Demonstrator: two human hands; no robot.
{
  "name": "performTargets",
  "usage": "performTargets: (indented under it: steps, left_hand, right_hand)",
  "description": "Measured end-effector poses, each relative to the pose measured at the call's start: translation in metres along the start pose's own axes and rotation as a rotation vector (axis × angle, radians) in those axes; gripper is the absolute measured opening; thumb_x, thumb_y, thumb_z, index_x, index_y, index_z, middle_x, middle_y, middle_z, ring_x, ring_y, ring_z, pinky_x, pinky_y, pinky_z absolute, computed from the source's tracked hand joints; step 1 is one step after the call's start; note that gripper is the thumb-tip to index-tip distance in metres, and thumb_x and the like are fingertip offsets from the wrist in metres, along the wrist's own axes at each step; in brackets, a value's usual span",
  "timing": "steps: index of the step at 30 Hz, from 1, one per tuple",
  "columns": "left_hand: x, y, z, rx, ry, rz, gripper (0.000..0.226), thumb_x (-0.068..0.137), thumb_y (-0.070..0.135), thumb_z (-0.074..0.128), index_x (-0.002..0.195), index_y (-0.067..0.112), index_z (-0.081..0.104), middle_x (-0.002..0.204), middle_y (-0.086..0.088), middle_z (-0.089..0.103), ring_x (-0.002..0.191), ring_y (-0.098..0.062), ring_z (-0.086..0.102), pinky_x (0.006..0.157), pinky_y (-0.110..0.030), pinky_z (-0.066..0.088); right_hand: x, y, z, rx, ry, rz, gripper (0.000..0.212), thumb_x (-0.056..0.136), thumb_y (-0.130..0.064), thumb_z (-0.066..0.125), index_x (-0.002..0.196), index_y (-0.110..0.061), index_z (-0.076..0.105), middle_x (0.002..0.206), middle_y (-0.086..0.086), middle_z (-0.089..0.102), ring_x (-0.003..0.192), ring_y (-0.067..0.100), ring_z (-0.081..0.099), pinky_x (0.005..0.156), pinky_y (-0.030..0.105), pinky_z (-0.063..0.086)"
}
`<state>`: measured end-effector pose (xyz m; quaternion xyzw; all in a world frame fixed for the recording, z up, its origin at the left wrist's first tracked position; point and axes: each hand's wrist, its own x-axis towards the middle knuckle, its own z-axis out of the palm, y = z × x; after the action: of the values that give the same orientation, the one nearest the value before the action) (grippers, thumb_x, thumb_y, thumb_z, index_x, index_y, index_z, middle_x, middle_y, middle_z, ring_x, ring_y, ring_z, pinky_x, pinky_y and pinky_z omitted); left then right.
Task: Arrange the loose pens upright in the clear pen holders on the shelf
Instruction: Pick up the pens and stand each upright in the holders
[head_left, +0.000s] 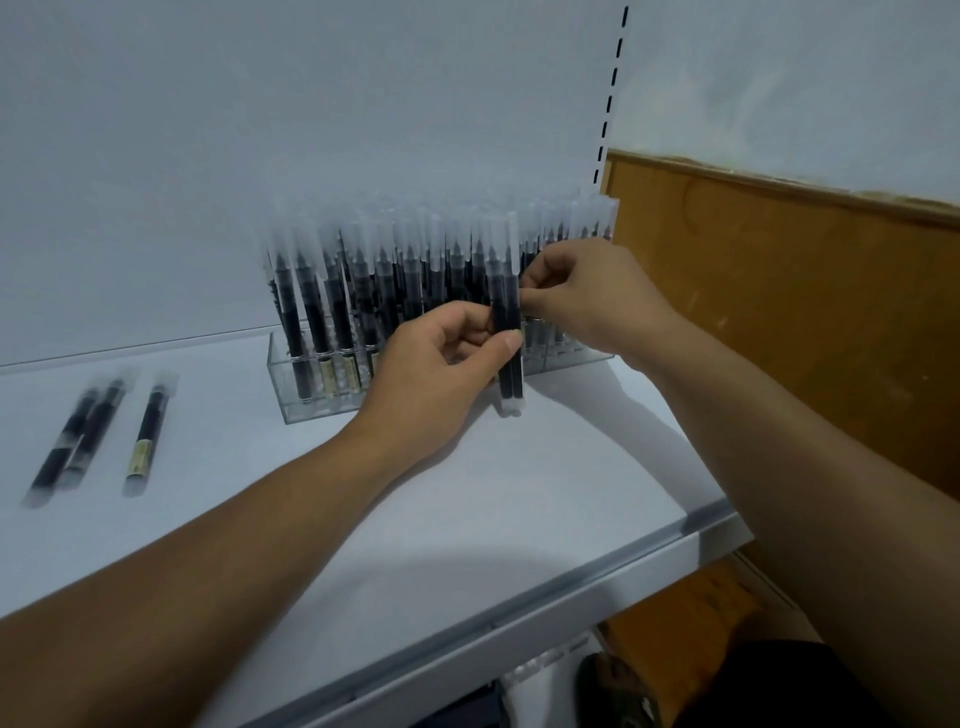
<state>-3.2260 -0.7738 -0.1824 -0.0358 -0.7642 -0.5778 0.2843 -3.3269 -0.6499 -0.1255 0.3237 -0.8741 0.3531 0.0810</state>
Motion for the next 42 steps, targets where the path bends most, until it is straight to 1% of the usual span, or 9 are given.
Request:
performTargets:
  steps: [7, 15, 20, 24, 28, 31, 35, 38, 42]
  left_hand:
    - [0.000, -0.001, 0.000, -0.001, 0.006, -0.014, 0.009, 0.089, 0.012, 0.067, 0.084, 0.019, 0.066, 0.082, -0.020, 0.067, 0.073, -0.032, 0.063, 0.073, -0.038, 0.057]
    - [-0.001, -0.001, 0.000, -0.014, 0.003, -0.018, 0.009, 0.089, 0.013, 0.067, 0.083, 0.020, 0.066, 0.084, -0.019, 0.068, 0.082, -0.037, 0.065, 0.075, -0.040, 0.059]
    - [-0.001, -0.001, -0.001, -0.001, -0.002, -0.012, 0.008, 0.088, 0.012, 0.067, 0.084, 0.019, 0.066, 0.086, -0.024, 0.066, 0.073, -0.024, 0.061, 0.073, -0.040, 0.057]
    - [-0.001, -0.001, 0.000, 0.012, -0.006, -0.002, 0.008, 0.089, 0.013, 0.067, 0.085, 0.019, 0.066, 0.086, -0.024, 0.066, 0.075, -0.035, 0.063, 0.075, -0.044, 0.057]
    - [0.000, -0.003, 0.000, 0.009, -0.005, -0.013, 0.013, 0.088, 0.013, 0.067, 0.082, 0.025, 0.066, 0.080, -0.017, 0.067, 0.074, -0.025, 0.063, 0.074, -0.040, 0.057]
    - [0.001, -0.003, 0.000, -0.017, -0.004, -0.025, 0.015, 0.088, 0.012, 0.068, 0.081, 0.025, 0.065, 0.076, -0.006, 0.066, 0.075, -0.023, 0.063, 0.073, -0.035, 0.057]
    - [0.001, -0.003, 0.000, -0.017, -0.006, -0.031, 0.012, 0.088, 0.012, 0.067, 0.083, 0.022, 0.066, 0.083, -0.020, 0.068, 0.076, -0.028, 0.064, 0.074, -0.041, 0.057]
    - [0.001, -0.002, -0.001, -0.021, -0.017, -0.033, 0.007, 0.089, 0.013, 0.067, 0.088, 0.020, 0.068, 0.087, -0.019, 0.069, 0.083, -0.037, 0.066, 0.074, -0.037, 0.059]
    - [0.000, -0.001, 0.001, -0.056, -0.008, -0.049, 0.005, 0.089, 0.013, 0.067, 0.092, 0.015, 0.069, 0.088, -0.017, 0.070, 0.087, -0.035, 0.067, 0.077, -0.035, 0.059]
  right_hand:
    - [0.002, -0.003, -0.003, 0.018, -0.002, 0.079, 0.021, 0.087, -0.026, 0.071, 0.083, -0.006, 0.069, 0.085, -0.004, 0.069, 0.078, 0.016, 0.063, 0.079, 0.038, 0.056]
    - [0.004, -0.003, -0.005, 0.028, -0.032, 0.086, 0.016, 0.085, -0.026, 0.073, 0.079, -0.012, 0.069, 0.074, -0.001, 0.064, 0.066, 0.012, 0.056, 0.071, 0.034, 0.053]
    - [0.004, -0.004, -0.009, -0.098, -0.068, 0.037, 0.019, 0.086, -0.027, 0.072, 0.086, -0.008, 0.069, 0.080, 0.005, 0.066, 0.072, 0.017, 0.058, 0.069, 0.033, 0.051]
    - [0.003, -0.004, -0.006, -0.155, -0.134, 0.010, 0.020, 0.087, -0.025, 0.071, 0.092, -0.006, 0.072, 0.086, 0.010, 0.069, 0.070, 0.016, 0.058, 0.065, 0.030, 0.051]
    - [-0.003, -0.001, -0.011, -0.106, -0.184, 0.027, 0.017, 0.088, -0.027, 0.070, 0.094, -0.011, 0.073, 0.078, 0.003, 0.069, 0.064, 0.011, 0.061, 0.064, 0.027, 0.055]
    - [-0.011, 0.003, -0.015, 0.032, -0.065, 0.017, 0.012, 0.091, -0.024, 0.065, 0.095, -0.017, 0.074, 0.080, -0.003, 0.070, 0.064, 0.007, 0.062, 0.062, 0.022, 0.056]
    - [-0.027, 0.005, -0.015, 0.387, -0.089, -0.014, 0.015, 0.093, -0.029, 0.064, 0.087, -0.019, 0.072, 0.084, 0.004, 0.071, 0.061, 0.006, 0.057, 0.056, 0.019, 0.048]
    - [-0.032, 0.005, -0.010, 0.404, -0.148, -0.072, 0.006, 0.087, -0.026, 0.071, 0.084, -0.021, 0.071, 0.074, 0.001, 0.065, 0.062, 0.004, 0.056, 0.056, 0.018, 0.047]
    - [-0.030, 0.005, -0.013, 0.460, -0.052, -0.066, 0.002, 0.086, -0.019, 0.073, 0.086, -0.019, 0.071, 0.072, -0.005, 0.067, 0.058, 0.001, 0.059, 0.055, 0.015, 0.047]
